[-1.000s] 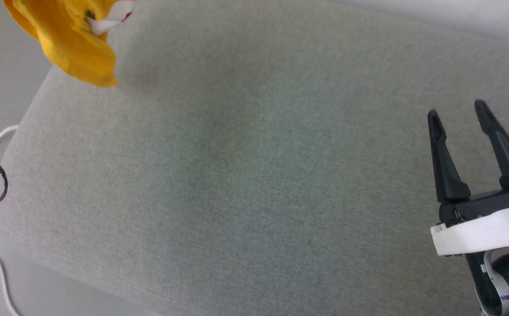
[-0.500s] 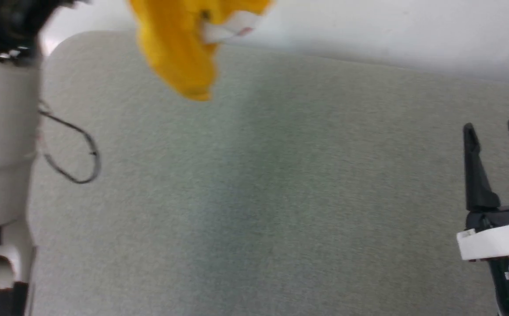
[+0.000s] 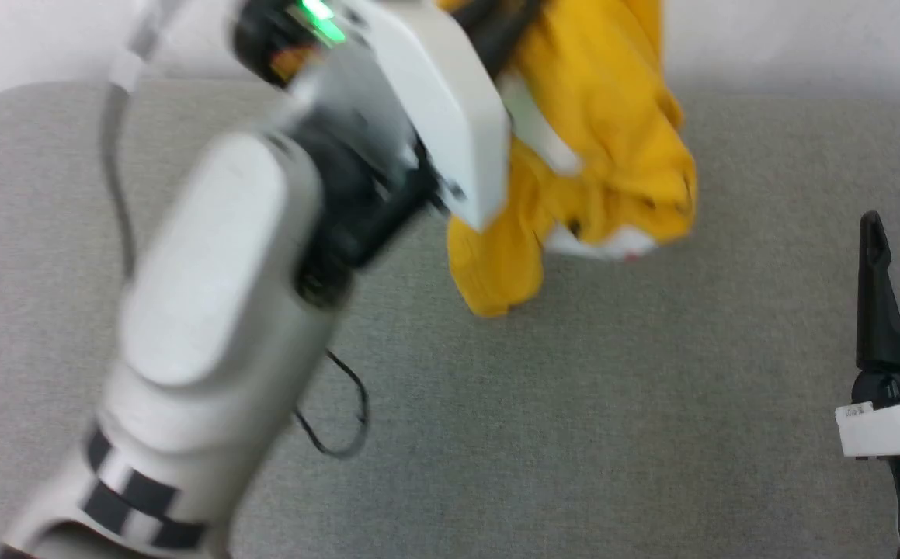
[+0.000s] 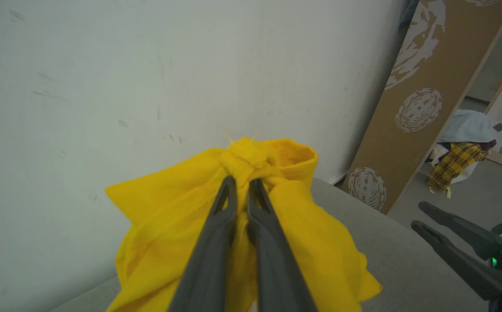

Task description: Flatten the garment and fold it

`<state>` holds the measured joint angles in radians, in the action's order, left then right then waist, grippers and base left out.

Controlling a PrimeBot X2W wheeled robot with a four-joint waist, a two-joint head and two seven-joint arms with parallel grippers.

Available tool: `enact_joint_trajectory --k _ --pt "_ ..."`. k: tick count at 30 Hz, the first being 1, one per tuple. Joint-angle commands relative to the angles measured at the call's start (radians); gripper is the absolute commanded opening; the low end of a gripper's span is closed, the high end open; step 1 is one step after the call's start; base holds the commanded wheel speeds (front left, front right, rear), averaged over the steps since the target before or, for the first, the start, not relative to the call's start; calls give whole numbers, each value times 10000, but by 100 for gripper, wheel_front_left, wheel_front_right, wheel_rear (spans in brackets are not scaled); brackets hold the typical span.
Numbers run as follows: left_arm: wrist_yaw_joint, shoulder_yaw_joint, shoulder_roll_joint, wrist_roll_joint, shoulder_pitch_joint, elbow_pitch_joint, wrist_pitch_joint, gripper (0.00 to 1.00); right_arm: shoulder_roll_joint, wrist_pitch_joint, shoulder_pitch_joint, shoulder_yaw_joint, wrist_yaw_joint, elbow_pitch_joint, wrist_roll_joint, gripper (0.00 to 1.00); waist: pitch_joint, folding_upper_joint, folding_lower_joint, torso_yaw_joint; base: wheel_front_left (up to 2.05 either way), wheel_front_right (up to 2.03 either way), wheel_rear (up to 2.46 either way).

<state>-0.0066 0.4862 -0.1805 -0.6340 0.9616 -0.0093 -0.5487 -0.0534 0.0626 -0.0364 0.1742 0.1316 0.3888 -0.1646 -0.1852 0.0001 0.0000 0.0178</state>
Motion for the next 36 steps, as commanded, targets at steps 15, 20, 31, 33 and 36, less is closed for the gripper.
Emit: enact_joint_trajectory --k 15,20,31,33,36 --pt "582 1648 1000 1060 -2952 4349 3171 0 31 -359 -486 -306 -9 -571 -347 100 -1194 -1 0 -728 0 0 0" --pt "524 1491 1161 868 -2641 4856 4166 100 31 -369 -432 -183 -9 -703 -283 100 -1120 -1 0 -526 0 0 0" --pt "1116 283 -29 1236 -2914 2267 6575 100 31 -192 -156 -243 -9 -922 -233 100 -258 -1 0 -116 0 0 0" --pt "1261 -38 -500 1229 -3608 1405 7039 100 31 -187 -53 -274 -9 -981 -284 100 -158 -1 0 -149 0 0 0" --pt "1901 -715 -1161 1342 -4987 148 7615 100 32 -223 119 -230 -9 -1070 -351 100 -80 -1 0 -183 0 0 0"
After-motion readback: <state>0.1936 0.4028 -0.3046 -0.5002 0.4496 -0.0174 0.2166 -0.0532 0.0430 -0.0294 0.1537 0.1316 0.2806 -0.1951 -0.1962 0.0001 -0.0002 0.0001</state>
